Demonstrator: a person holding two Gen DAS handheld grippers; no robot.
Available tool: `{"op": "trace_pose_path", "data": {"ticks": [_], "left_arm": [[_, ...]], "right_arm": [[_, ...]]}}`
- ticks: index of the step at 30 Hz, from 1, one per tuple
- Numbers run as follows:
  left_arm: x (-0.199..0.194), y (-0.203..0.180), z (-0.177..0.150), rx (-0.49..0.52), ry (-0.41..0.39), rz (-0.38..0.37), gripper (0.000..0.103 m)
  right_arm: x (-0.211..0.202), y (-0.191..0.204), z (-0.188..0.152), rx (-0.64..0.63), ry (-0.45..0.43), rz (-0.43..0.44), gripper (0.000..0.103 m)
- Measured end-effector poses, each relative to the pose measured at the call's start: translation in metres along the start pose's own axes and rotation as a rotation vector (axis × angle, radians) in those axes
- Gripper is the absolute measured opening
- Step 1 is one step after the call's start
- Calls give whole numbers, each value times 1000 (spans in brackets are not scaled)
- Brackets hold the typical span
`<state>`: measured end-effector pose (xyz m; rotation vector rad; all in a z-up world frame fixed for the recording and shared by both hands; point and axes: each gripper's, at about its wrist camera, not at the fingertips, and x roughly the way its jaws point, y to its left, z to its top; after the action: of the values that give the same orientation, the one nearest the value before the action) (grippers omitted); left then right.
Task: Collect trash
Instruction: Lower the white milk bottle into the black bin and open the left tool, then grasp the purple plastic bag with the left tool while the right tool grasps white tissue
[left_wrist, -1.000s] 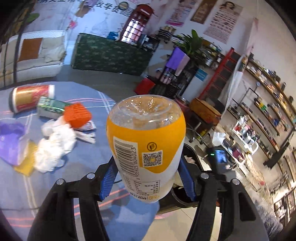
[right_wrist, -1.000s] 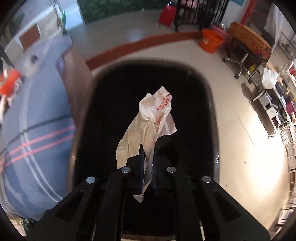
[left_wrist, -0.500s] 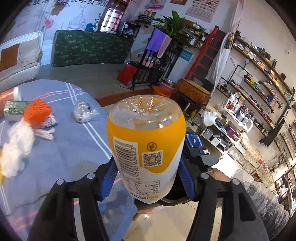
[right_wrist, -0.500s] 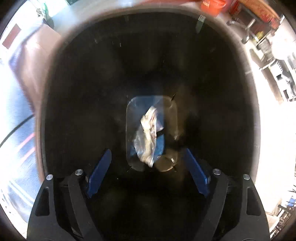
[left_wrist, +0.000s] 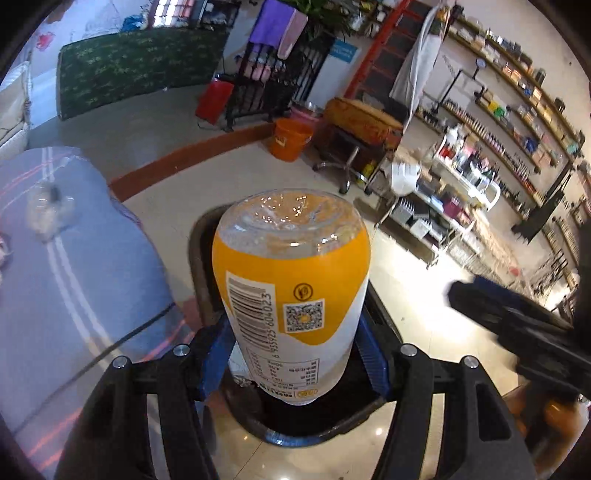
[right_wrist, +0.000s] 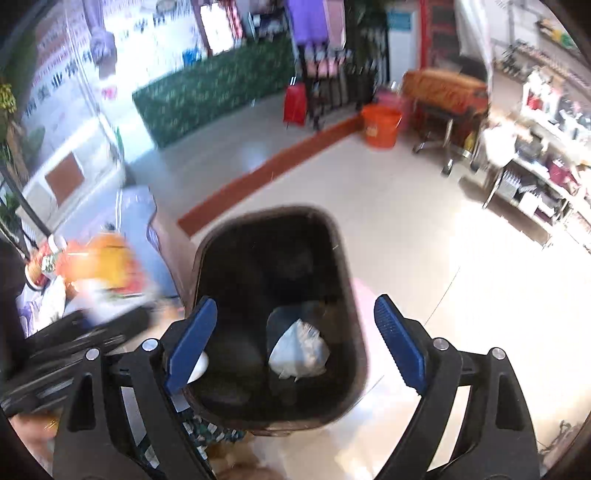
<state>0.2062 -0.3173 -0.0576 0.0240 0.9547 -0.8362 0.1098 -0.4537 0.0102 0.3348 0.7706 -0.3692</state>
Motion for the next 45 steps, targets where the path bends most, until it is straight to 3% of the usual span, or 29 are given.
{"op": "trace_pose_path", "data": {"ticks": [6,14,17,19,22,26,28,31,36,40,45], "left_arm": [[76,-12,4,22,185,33,61],[156,-12,3,90,497,91,61],[175,-7,-3,99,577,115,62],[190,-6,-10,119,678,128,62],[197,-3,-16,120,722,132,68],[189,-5,-16,115,691,125,70],[172,-10,-11,131,631,94,70],[134,-17,2,146,502,45,74],[52,-28,13,166,233,53,94],[-10,-11,3,157,87,106,98],[-70,22,-15,117,-13,225,98]], "right_arm": [[-23,-30,-27,105,-91,-35,90],[-9,-57,-53,209,-61,-45,90],[-5,-61,-57,235,-58,-39,90],[-7,-63,-60,250,-70,-32,90],[-9,-62,-62,261,-82,-22,90],[-17,-60,-63,273,-127,-8,90],[-22,-58,-64,262,-165,-14,90],[-33,-51,-62,230,-233,-46,90],[-43,-33,-60,179,-303,-47,92],[-34,-11,-56,135,-283,3,95],[-14,31,-55,77,-230,73,95]]}}
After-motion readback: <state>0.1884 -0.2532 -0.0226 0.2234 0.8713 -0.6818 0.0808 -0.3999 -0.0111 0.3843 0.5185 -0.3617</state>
